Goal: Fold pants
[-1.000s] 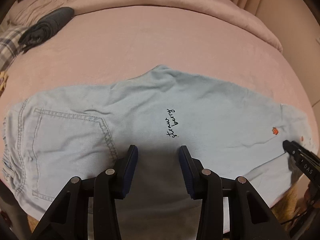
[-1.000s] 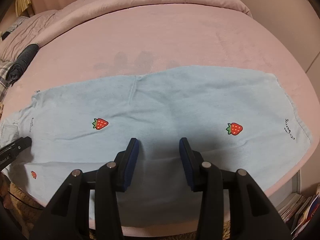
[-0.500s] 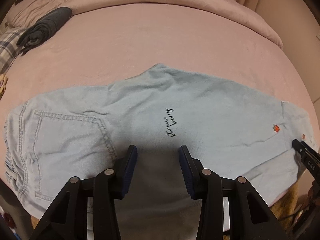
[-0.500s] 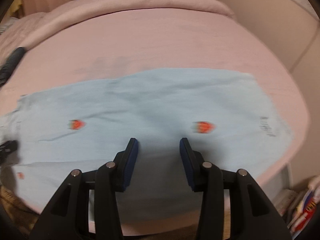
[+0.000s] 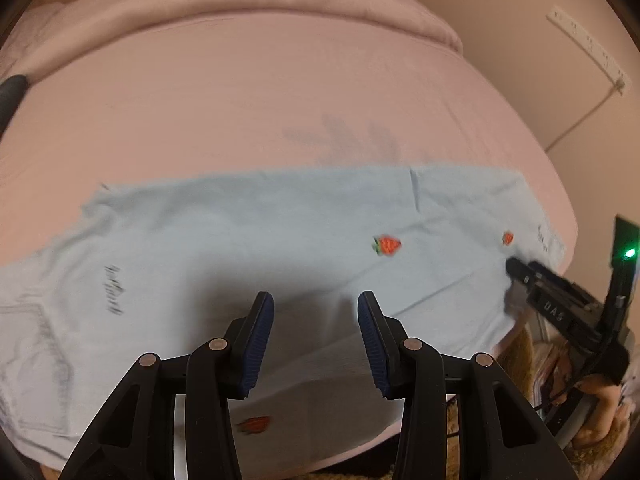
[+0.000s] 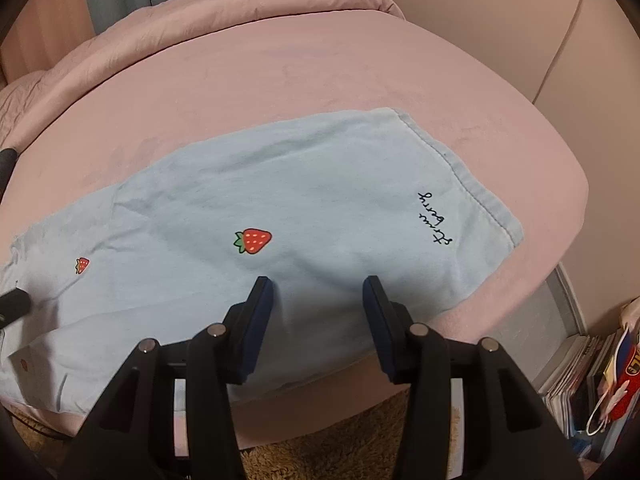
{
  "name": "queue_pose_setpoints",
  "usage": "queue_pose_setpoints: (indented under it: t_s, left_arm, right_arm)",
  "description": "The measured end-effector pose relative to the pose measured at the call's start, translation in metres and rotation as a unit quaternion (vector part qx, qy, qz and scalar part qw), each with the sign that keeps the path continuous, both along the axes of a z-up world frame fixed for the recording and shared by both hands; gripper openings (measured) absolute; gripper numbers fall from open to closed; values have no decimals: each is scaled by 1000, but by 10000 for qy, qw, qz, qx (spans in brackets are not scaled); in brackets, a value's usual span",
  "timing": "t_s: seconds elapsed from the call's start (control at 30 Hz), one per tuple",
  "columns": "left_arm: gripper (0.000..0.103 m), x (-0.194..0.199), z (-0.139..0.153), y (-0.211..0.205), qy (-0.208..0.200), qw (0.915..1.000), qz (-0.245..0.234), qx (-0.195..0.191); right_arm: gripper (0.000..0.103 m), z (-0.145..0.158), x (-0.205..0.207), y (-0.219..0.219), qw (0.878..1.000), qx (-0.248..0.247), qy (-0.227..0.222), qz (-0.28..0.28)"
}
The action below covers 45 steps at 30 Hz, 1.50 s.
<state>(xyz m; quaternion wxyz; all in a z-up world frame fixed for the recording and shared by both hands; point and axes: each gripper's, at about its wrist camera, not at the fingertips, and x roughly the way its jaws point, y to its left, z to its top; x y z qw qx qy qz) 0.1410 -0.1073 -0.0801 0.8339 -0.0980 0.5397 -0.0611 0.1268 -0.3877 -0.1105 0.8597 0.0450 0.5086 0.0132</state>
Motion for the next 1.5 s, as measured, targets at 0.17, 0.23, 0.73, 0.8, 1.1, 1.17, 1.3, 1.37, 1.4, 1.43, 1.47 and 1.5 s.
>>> queue_pose_setpoints:
  t_s: [0.17, 0.23, 0.73, 0.8, 1.1, 1.17, 1.3, 1.37, 1.4, 1.43, 1.47, 1.5]
  left_arm:
    - [43, 5, -17, -16, 179, 9993, -126, 307]
    - [43, 7, -18, -21, 209, 9990, -64, 380]
    - [50, 3, -17, -15, 218, 9995, -117, 182]
    - [50, 1, -10, -18, 104, 9995, -274, -70]
    - [73, -3, -27, -57, 14, 9949, -950, -329]
    - [74, -5, -32, -58, -59, 9955, -902, -282]
    - [74, -12, -32, -64, -104, 9951, -971, -143]
    - [74, -12, -30, -60, -152, 9947, -1006, -152]
    - [74, -12, -30, -60, -172, 9945, -1017, -177]
    - [74, -14, -30, -62, -190, 9943, -1024, -214]
    - [74, -16, -29, -60, -193, 9941, -1030, -283]
    - [74, -17, -26, -56, -182, 9940, -1014, -369]
  right_arm:
    - [47, -5, -1, -5, 9998, 186, 5, -25]
    - [48, -6, -1, -5, 9998, 209, -2, -42]
    - [56, 8, -6, -41, 9969, 328, -212, -682]
    - [68, 11, -9, -64, 9934, 480, -264, -1008]
    - [78, -7, -12, -123, 9719, 1632, -236, -1680]
    - [77, -16, -6, -120, 9668, 1995, -203, -1584]
    - [65, -24, 5, -109, 9684, 1941, -279, -1543]
    - [37, -20, 11, -109, 9695, 1744, -325, -1690]
    - [20, -20, 12, -110, 9682, 1815, -364, -1680]
    - [15, -21, 14, -111, 9650, 2027, -390, -1618]
    - [14, -21, 17, -112, 9618, 2178, -372, -1613]
    - [13, -17, 18, -111, 9616, 2176, -385, -1627]
